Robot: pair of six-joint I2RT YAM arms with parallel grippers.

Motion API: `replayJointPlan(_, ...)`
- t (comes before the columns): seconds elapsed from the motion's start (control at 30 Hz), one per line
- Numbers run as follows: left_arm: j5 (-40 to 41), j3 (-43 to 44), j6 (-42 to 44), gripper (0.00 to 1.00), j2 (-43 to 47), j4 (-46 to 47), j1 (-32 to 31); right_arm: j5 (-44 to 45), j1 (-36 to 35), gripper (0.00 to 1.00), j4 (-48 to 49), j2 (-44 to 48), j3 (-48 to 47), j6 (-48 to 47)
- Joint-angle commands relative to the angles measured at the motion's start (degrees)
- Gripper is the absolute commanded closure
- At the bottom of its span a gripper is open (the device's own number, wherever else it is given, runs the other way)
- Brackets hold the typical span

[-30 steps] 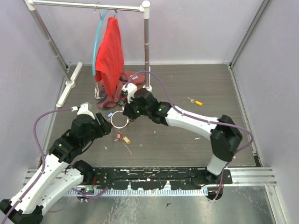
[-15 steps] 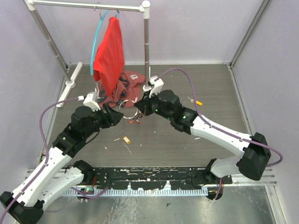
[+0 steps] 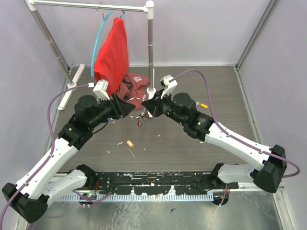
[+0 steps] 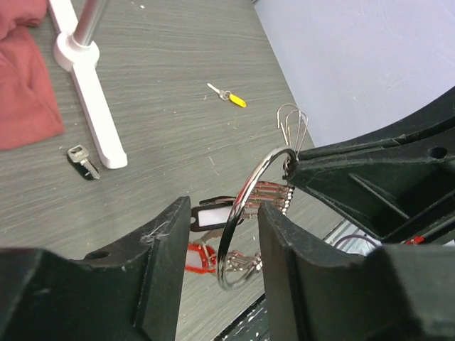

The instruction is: Put the keys on the keyring

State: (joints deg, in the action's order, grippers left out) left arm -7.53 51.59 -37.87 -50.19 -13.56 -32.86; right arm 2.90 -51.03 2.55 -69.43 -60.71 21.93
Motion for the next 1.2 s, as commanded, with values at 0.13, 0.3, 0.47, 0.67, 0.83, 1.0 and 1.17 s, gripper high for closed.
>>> replayJointPlan(0.13, -7.52, 6.59, 4.9, 0.79, -3.73, 2.74, 0.17, -2.83, -0.22, 0.99, 2.79, 3.99, -1.16, -2.51)
replayJointPlan(0.3, -11.86, 10.66, 10.44, 1.0, -4.71, -0.34, 0.08, 0.94, -0.22, 0.81, -1.1, 6.67, -1.82, -1.59)
replayJointPlan(0.47, -12.74, 14.6, 18.85, 1.0, -3.57, -6.1, 0.07, 7.19, -0.21, 0.61, -4.78, 12.87, -0.79, -0.24)
replayJointPlan(0.67, -17.71, 19.55, 27.93, 1.0, -3.07, -11.87, 0.08, 12.66, -0.17, 0.51, -12.55, 17.09, -2.37, 3.89)
replayJointPlan(0.83, -26.25, 24.16, 34.25, 1.0, -3.36, -15.61, 0.08, 7.49, -0.2, 0.47, -15.82, 18.52, -2.98, 3.67)
replayJointPlan(1.0, -35.65, 30.3, 36.12, 1.0, -6.23, -19.94, 0.03, -9.55, -0.26, 0.51, -10.8, 21.04, -0.01, -10.93)
replayJointPlan(1.17, -41.03, 33.53, 36.36, 1.0, -7.51, -20.8, -0.42, -13.37, -0.17, 0.55, -1.39, 25.91, 5.78, -18.38)
